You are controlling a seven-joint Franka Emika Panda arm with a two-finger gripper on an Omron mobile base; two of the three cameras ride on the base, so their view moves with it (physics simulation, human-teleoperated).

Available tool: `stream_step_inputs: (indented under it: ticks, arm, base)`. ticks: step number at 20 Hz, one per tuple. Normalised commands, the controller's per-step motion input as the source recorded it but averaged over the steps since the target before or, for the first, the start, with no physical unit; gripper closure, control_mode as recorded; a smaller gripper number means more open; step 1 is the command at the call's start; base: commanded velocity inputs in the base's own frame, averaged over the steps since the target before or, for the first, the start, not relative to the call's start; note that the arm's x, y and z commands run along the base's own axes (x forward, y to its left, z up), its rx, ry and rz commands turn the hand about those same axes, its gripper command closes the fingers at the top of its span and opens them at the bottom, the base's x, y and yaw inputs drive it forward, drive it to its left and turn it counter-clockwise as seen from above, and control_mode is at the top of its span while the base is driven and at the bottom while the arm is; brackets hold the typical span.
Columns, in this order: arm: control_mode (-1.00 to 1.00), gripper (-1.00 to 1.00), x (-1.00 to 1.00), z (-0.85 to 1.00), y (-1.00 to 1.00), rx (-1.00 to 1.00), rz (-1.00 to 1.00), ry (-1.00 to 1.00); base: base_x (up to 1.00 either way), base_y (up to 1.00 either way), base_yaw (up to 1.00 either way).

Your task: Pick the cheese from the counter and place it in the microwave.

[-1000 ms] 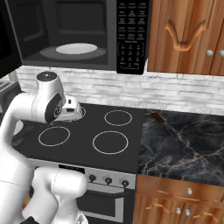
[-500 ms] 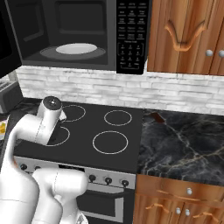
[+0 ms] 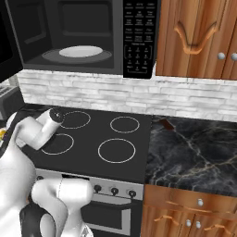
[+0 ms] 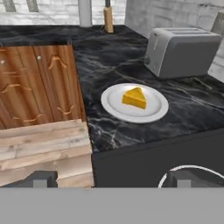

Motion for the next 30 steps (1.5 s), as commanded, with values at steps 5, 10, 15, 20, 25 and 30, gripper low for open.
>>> stream_step_inputs:
  ticks: [5,10,15,20,25,30]
  arm:
    - [-1.0,-1.0,0.24,0.0,0.94,0.02,0.23,0.0]
    - [-1.0,-1.0,0.0,0.01,0.76,0.0,0.19,-0.01]
    - [-1.0,-1.0,0.09,0.0,0.53,0.0,0.19,-0.05]
    - [-1.0,-1.0,0.37,-0.02,0.42,0.0,0.13,-0.05]
    - [-1.0,-1.0,0.14,-0.06,0.45,0.0,0.06,-0.03]
    - [-1.0,-1.0,0.0,-0.09,0.35,0.0,0.02,-0.01]
  base:
    - [0.0,0.0,0.0]
    - [0.0,0.0,0.0]
    - [0.0,0.0,0.0]
    - [0.0,0.0,0.0]
    - [0.0,0.0,0.0]
    - [0.0,0.0,0.0]
